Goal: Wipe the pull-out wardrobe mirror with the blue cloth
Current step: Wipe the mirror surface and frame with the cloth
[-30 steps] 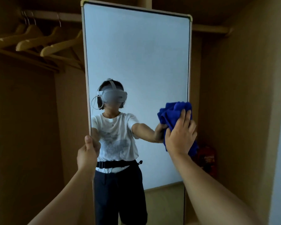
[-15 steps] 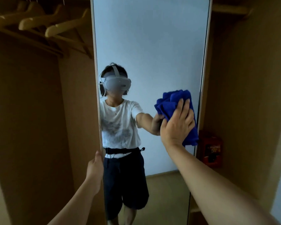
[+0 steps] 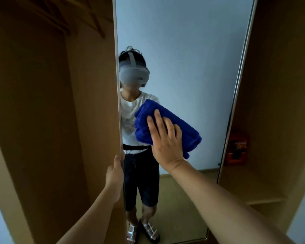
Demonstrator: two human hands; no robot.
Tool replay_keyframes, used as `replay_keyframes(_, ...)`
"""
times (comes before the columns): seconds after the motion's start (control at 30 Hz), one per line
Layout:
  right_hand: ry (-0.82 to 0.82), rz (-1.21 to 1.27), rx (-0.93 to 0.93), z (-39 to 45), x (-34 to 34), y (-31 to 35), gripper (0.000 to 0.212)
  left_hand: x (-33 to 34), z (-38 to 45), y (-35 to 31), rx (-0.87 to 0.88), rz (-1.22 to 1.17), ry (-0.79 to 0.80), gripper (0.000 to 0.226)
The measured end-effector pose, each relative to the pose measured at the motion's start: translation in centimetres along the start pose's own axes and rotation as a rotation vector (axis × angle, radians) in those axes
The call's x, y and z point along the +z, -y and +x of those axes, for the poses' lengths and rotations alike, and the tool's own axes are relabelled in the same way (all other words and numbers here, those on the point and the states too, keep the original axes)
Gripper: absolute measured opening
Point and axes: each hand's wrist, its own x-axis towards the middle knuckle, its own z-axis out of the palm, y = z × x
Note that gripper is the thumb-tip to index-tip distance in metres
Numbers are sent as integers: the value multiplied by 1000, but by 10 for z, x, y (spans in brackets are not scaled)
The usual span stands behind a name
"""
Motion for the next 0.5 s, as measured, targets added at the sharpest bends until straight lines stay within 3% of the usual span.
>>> replay_keyframes(0.2,-97,140,-3,21,3,7,36,1,6,53,-95,2,-80,53)
replay_keyframes(0.33,-157,113,-67,2,20,23,35,6,11,77,-54,15,-149,38)
replay_keyframes(0.5,-140,129,-174,-56,41,54,35,7,18,80,38,6,-163,36)
